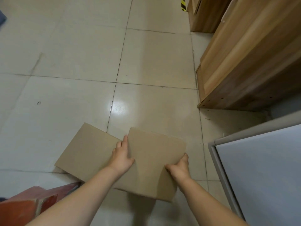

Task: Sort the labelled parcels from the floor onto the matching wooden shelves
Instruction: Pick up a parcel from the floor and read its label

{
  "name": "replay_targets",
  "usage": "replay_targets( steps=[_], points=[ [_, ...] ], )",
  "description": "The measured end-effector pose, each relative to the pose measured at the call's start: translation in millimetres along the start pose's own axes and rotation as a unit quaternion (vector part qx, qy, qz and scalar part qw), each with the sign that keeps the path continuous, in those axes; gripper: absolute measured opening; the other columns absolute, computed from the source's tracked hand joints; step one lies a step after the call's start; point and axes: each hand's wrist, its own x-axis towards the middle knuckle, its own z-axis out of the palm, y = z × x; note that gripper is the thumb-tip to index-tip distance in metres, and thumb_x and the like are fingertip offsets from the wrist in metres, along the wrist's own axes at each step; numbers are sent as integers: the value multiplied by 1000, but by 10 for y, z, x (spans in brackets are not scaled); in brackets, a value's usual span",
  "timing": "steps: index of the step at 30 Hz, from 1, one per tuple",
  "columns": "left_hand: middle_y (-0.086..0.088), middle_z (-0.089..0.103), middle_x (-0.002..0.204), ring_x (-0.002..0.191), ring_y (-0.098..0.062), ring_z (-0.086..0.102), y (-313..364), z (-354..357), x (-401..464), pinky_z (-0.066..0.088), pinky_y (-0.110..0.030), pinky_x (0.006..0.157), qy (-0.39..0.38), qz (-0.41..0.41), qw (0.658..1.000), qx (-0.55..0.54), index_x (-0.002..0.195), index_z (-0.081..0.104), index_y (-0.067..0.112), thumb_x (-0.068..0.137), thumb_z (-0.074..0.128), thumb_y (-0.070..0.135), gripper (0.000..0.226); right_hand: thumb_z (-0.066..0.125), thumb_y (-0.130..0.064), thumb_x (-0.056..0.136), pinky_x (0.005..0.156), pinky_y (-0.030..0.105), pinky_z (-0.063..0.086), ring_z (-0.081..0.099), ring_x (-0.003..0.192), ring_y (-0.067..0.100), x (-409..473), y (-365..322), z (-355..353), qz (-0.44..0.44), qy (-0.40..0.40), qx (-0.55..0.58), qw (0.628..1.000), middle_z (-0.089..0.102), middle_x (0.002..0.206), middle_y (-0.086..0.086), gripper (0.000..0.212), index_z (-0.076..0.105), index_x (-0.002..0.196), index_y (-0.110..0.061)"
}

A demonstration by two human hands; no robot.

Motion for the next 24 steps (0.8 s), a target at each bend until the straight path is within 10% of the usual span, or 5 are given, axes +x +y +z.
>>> replay_targets(
  steps=[6, 10, 14, 20, 24],
  points=[
    [-10, 28, 140, 127, -33, 37, 785, -972, -731, 34, -40, 101, 30, -28, 996, -81, 146, -5, 34, 78, 65, 32, 98, 64, -8, 79, 75, 29, 45, 57, 81, 14, -931, -919, -732, -62, -21, 53, 996, 59, 100, 2, 40, 42, 108, -25],
    [-10, 22, 148, 130, -27, 36, 1313, -1705, -1282, 32, -34, 97, 48, -46, 987, -148, 146, -4, 32, 78, 66, 33, 97, 62, -20, 86, 82, 33, 49, 59, 92, 16, -1678, -1605, -1221, -92, -54, 81, 991, 59, 104, -4, 49, 39, 128, -28],
    [-12, 25, 142, 125, -29, 39, 1726, -2352, -1736, 33, -35, 95, 72, -56, 976, -198, 146, 5, 31, 82, 62, 37, 86, 56, -30, 91, 57, 10, 43, 50, 80, -6, -2297, -2157, -1602, -112, -88, 70, 987, 54, 110, -13, 56, 28, 139, -37],
    [-7, 36, 128, 104, -18, 40, 2182, -3268, -2646, 30, -31, 91, 89, -20, 947, -307, 140, 27, 38, 83, 55, 49, 65, 53, -36, 92, 94, 46, 40, 48, 95, 8, -3362, -2857, -2026, -127, -131, 64, 981, 50, 108, -18, 42, 31, 127, -44],
    [-1, 47, 131, 110, -17, 49, 2328, -3728, -3128, 37, -35, 96, 88, 19, 928, -362, 134, 37, 37, 83, 51, 50, 54, 54, -36, 91, 70, 21, 54, 57, 72, -1, -3922, -3178, -2178, -173, -126, 54, 975, 52, 92, -26, 33, 34, 118, -41]
  ],
)
